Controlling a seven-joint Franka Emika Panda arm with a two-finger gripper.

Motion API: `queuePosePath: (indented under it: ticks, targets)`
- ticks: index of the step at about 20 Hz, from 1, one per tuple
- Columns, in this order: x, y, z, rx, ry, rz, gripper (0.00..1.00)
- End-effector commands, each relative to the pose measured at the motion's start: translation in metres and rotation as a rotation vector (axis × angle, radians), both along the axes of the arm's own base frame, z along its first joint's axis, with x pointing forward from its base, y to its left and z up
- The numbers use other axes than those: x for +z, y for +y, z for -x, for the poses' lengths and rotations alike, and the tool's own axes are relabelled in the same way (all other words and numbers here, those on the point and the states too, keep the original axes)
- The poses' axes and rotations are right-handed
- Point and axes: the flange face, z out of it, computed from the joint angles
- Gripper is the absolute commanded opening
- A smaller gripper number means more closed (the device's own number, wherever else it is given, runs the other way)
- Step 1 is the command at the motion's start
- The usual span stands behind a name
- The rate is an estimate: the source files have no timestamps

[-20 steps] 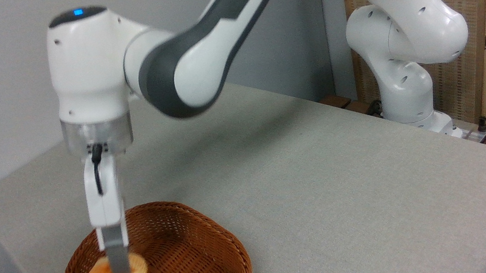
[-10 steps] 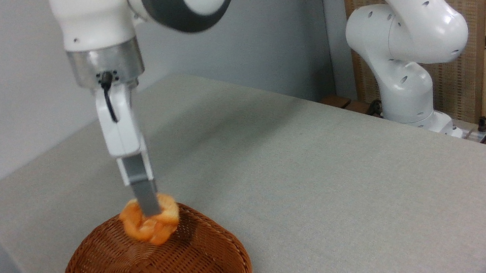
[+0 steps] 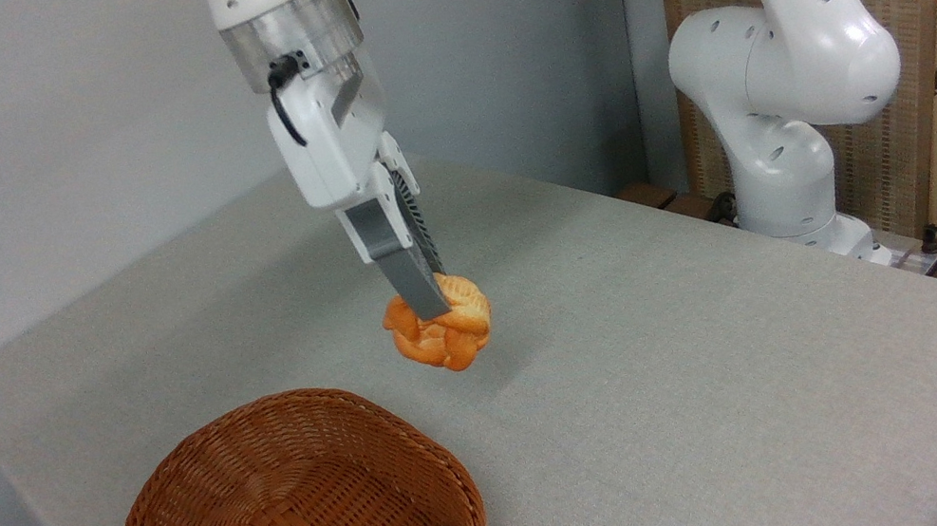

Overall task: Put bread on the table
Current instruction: 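Move the roll beside the basket, lower it and open the gripper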

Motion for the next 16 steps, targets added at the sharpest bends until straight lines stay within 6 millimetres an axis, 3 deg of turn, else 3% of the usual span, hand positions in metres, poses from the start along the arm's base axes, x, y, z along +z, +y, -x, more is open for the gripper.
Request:
queuePosePath:
  ticks: [1, 3, 11, 16]
  targets:
    - [-0.007, -0.006, 0.015, 0.176, -0.013, -0.011, 1.0]
    - [-0.01, -0.015, 0.016, 0.208, -0.012, 0.001, 1.0]
    - [-0.009, -0.019, 0.018, 0.301, 0.016, 0.093, 1.0]
    - [0.025, -0.006, 0.005, 0.58, -0.04, 0.229, 1.0]
